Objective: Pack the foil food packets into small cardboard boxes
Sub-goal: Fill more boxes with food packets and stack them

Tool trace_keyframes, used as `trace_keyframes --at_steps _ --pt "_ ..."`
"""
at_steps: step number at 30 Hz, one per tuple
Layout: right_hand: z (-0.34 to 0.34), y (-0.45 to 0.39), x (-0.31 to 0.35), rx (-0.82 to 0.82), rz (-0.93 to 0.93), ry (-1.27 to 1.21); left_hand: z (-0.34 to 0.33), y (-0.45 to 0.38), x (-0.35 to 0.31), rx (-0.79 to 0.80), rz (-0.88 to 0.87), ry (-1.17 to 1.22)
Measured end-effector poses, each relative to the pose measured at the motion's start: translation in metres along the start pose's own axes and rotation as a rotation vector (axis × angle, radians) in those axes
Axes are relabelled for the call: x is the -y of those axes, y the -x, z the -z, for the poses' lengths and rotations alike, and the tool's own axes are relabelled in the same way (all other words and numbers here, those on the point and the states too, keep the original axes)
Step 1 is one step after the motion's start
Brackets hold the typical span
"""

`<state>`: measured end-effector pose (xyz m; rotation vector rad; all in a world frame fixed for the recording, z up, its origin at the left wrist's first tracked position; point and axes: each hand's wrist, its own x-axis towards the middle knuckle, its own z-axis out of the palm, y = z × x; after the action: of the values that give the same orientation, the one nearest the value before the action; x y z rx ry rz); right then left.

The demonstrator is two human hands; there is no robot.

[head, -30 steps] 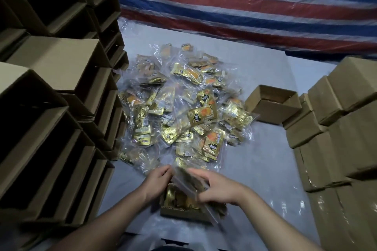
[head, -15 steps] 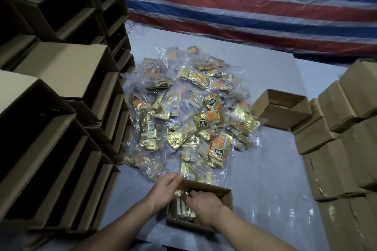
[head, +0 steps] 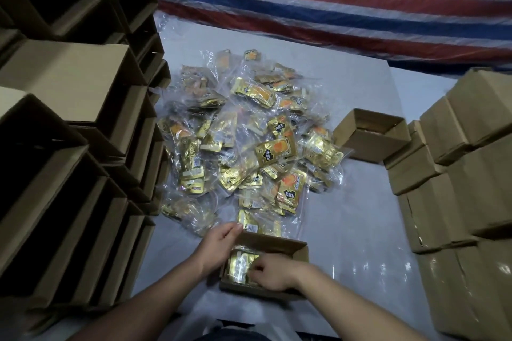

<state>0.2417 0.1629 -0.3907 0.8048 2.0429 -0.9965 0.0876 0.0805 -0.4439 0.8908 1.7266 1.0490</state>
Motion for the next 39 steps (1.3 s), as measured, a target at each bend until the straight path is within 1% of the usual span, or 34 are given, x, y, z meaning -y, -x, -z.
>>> trace_keyframes --at_steps 3,5,8,10,11,12,13,15,16,17,19,21,22,25,29,34,37,39 --pt "-0.011 -0.006 0.010 0.073 -0.042 -0.086 -0.001 0.002 0.003 -0.026 -0.041 -0.027" --pt "-0.014 -0.007 0.012 0.086 -0.067 -0.134 -0.002 0.002 0.007 -0.038 -0.039 -0.018" --pt "-0.020 -0.002 0.008 -0.032 -0.061 -0.209 -0.003 0.001 0.009 -0.035 -0.015 0.028" --pt "-0.023 0.007 0.001 -0.181 -0.041 -0.225 -0.001 0.000 0.007 -0.024 -0.003 0.029" --pt "-0.025 0.013 -0.003 -0.284 -0.023 -0.237 -0.001 0.000 0.006 -0.016 0.006 0.029" --pt "-0.025 0.020 -0.008 -0.405 -0.009 -0.246 0.000 0.000 0.005 -0.009 0.017 0.036" --pt "-0.024 0.027 -0.013 -0.562 0.008 -0.243 0.000 0.001 0.004 -0.003 0.025 0.044" --pt "-0.017 0.037 -0.027 -0.904 0.014 -0.119 0.001 0.002 0.001 0.003 0.032 0.059" --pt "-0.011 0.040 -0.033 -0.996 -0.033 -0.039 0.002 0.002 0.000 0.008 0.033 0.066" --pt "-0.006 0.042 -0.039 -0.975 -0.105 0.006 0.003 0.002 -0.001 0.018 0.034 0.074" --pt "-0.001 0.042 -0.049 -0.783 -0.256 -0.045 0.004 0.005 -0.002 0.057 0.046 0.102" --pt "-0.002 0.038 -0.053 -0.618 -0.306 -0.099 0.004 0.008 -0.003 0.095 0.066 0.123" --pt "-0.006 0.035 -0.054 -0.587 -0.301 -0.077 0.004 0.010 -0.003 0.104 0.067 0.110" --pt "-0.016 0.035 -0.060 -0.618 -0.318 -0.062 -0.002 0.015 -0.002 0.106 0.085 0.060" --pt "-0.022 0.048 -0.085 -0.606 -0.315 -0.079 -0.027 0.023 -0.006 0.122 0.093 0.011" --pt "-0.019 0.076 -0.135 -0.620 -0.342 -0.095 -0.081 0.017 -0.024 0.163 0.100 -0.032" --pt "-0.004 0.091 -0.168 -0.645 -0.398 -0.126 -0.117 0.001 -0.047 0.189 0.095 -0.017" --pt "0.011 0.097 -0.191 -0.671 -0.454 -0.144 -0.141 -0.016 -0.065 0.198 0.074 -0.054"
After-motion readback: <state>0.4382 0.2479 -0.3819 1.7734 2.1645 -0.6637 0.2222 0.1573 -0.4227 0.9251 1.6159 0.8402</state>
